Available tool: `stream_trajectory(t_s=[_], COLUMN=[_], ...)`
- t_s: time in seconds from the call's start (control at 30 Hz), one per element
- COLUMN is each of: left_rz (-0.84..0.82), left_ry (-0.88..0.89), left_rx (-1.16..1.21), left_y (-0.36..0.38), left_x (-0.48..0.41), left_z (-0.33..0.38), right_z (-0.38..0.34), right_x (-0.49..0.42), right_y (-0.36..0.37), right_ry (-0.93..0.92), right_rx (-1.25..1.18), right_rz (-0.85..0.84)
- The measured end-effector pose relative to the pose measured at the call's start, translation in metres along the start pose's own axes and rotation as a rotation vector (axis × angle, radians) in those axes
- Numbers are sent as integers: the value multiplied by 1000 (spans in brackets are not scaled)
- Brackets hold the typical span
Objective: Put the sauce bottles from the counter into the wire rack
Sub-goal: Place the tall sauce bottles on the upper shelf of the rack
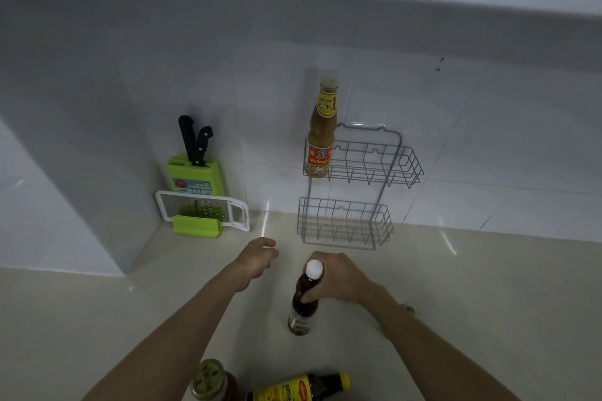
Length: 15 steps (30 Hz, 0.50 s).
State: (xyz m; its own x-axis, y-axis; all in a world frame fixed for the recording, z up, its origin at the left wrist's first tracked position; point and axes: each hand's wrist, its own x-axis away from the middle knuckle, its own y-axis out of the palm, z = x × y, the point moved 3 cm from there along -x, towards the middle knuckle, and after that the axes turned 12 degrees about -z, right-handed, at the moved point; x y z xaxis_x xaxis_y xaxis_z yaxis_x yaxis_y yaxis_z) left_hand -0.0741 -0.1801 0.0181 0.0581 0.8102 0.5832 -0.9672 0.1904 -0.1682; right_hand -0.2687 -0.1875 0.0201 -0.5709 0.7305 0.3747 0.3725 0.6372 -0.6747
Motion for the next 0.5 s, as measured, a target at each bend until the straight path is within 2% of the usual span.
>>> stream_trajectory(t_s=[0.13,0.3,0.4,0.5], left_rz=[42,66,91,84], left_ry=[15,77,201,333], left_rx=[33,44,28,-1], left_y=[-10,-23,-23,-19], left_x=[5,4,0,-1], left_z=[0,15,45,92], right_z=[3,-17,-38,-60], right_x=[8,22,36,50], right_y=[5,-68,-135,-190], right_ry=[-13,-52,-151,-240], right_rx=[-167,-297,-384,-365], right_rz=[159,413,651,943])
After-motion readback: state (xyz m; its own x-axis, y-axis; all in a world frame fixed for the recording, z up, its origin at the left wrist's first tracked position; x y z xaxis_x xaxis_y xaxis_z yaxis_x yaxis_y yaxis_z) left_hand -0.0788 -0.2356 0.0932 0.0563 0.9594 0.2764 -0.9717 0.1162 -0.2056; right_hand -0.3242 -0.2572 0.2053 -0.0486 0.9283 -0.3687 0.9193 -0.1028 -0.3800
